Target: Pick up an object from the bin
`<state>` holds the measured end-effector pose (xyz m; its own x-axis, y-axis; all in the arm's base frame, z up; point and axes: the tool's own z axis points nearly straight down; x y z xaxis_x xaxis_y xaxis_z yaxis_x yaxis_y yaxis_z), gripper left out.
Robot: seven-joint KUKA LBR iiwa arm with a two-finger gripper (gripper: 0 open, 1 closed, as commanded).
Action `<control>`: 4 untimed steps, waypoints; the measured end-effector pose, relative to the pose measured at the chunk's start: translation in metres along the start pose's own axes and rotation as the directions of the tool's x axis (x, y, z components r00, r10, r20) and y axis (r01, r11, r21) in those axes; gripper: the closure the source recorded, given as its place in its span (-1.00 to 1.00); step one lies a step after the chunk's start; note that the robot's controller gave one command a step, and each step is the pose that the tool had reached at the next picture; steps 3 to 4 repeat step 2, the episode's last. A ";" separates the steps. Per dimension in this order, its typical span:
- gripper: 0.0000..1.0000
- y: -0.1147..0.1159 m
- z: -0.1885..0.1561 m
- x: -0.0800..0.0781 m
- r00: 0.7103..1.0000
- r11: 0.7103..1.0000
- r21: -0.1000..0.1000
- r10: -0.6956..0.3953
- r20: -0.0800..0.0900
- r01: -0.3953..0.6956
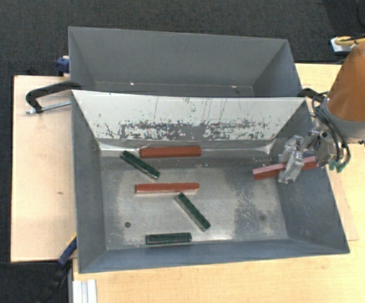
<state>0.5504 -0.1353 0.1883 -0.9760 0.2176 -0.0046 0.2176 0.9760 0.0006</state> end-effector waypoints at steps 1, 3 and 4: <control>1.00 0.017 -0.125 -0.035 0.929 0.929 0.003 -0.369 0.010 0.369; 1.00 0.017 -0.123 -0.035 0.930 0.930 0.002 -0.368 0.006 0.368; 1.00 0.017 -0.123 -0.035 0.930 0.930 0.002 -0.368 0.006 0.368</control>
Offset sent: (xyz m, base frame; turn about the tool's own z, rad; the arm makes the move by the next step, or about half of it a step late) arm 0.0000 0.0000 0.0000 0.0000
